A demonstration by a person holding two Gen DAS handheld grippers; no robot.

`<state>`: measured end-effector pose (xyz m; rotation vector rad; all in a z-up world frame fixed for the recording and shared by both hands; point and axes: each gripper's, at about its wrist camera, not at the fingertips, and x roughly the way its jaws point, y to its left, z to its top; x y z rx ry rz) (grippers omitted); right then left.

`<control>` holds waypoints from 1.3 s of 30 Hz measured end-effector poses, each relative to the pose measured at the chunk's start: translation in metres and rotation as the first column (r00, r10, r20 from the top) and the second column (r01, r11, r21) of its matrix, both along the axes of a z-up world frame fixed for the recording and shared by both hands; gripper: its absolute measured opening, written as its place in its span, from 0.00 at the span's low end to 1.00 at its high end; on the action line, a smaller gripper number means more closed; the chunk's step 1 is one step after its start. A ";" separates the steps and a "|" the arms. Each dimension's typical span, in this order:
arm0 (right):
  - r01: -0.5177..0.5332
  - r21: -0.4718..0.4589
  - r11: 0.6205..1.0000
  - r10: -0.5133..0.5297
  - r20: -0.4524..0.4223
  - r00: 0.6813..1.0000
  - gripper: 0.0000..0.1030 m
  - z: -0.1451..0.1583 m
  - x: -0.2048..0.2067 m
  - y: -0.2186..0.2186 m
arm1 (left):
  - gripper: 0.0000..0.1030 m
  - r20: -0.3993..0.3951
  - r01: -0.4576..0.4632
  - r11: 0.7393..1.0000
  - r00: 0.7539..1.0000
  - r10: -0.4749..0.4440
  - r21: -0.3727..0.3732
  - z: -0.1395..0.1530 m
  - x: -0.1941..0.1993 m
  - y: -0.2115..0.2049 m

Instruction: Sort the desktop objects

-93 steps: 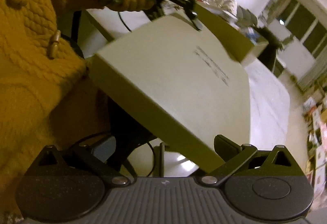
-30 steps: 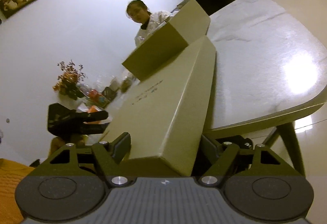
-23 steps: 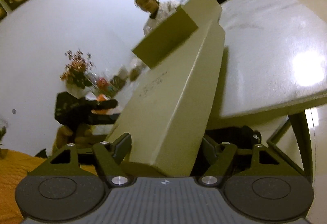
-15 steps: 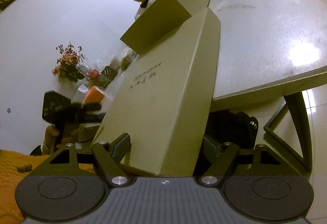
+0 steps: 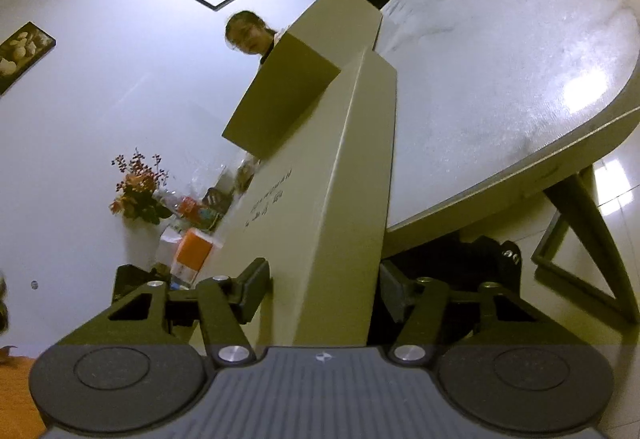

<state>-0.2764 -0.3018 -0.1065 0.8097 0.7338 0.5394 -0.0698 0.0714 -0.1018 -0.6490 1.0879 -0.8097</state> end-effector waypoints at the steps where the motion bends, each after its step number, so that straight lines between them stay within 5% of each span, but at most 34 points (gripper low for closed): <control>1: 0.008 -0.002 1.000 -0.008 0.000 1.000 0.60 0.000 -0.002 0.000 | 0.60 -0.002 0.000 1.000 1.000 0.000 -0.009 0.000 0.000 0.000; 23: 0.112 -0.057 0.992 -0.104 0.127 0.986 0.61 0.057 -0.042 0.005 | 0.60 0.157 0.041 0.998 0.987 -0.032 -0.056 0.044 -0.001 -0.020; 39: 0.150 -0.087 0.985 -0.133 0.179 0.975 0.61 0.093 -0.033 -0.003 | 0.60 0.240 0.040 0.995 0.971 -0.018 -0.087 0.066 0.014 -0.032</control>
